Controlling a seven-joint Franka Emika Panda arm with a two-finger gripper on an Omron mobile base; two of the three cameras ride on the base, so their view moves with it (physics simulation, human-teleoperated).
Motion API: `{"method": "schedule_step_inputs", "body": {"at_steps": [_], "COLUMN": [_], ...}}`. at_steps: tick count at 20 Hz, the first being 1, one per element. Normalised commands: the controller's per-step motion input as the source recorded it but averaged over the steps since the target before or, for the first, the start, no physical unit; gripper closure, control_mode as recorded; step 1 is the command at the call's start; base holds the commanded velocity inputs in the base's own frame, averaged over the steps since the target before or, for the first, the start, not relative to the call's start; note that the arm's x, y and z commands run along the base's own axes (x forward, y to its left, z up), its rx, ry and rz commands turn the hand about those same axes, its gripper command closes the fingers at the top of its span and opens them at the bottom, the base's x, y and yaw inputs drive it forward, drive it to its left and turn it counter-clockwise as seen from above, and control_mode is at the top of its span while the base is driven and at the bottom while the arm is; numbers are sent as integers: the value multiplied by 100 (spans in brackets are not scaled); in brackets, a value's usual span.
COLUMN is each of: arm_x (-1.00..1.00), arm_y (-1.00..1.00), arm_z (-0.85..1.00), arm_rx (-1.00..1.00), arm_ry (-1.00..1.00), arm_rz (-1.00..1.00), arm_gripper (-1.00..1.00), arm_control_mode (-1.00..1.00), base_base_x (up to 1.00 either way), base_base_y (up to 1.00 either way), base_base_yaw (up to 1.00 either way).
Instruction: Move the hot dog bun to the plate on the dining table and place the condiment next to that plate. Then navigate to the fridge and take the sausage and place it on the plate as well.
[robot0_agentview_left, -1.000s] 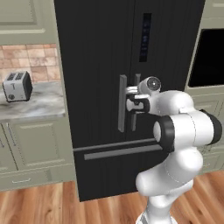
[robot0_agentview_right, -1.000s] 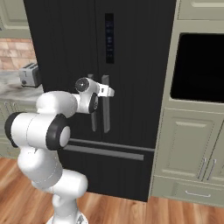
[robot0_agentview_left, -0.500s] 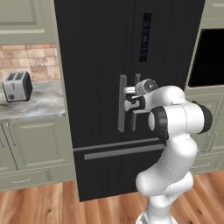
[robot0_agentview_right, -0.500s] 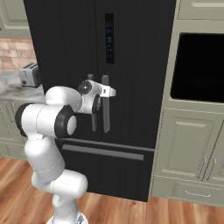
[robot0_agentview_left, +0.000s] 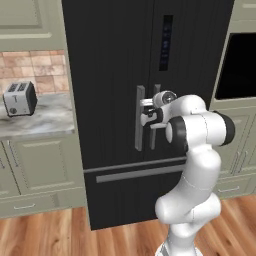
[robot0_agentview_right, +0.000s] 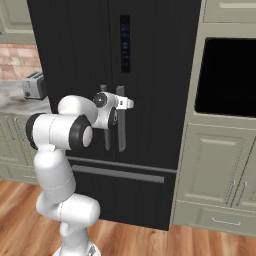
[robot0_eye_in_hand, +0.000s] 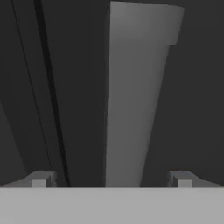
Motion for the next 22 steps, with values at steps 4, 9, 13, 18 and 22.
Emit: {"method": "schedule_step_inputs", "body": {"at_steps": [4, 9, 13, 18, 22], "arm_x": [46, 17, -35, -97, -94], "arm_y": [0, 0, -7, -31, -30], "arm_z": [-14, -8, -8, 5, 28], "arm_rx": [0, 0, 0, 0, 0], "arm_ry": [0, 3, -3, -8, 0], "arm_rz": [0, 0, -2, -13, -14], "arm_gripper": [100, 100, 100, 100, 100], "arm_control_mode": [-100, -100, -100, -100, -100], "base_base_x": [0, 0, 0, 0, 0], "base_base_y": [0, 0, 0, 0, 0], "base_base_yaw": [0, 0, 0, 0, 0]}}
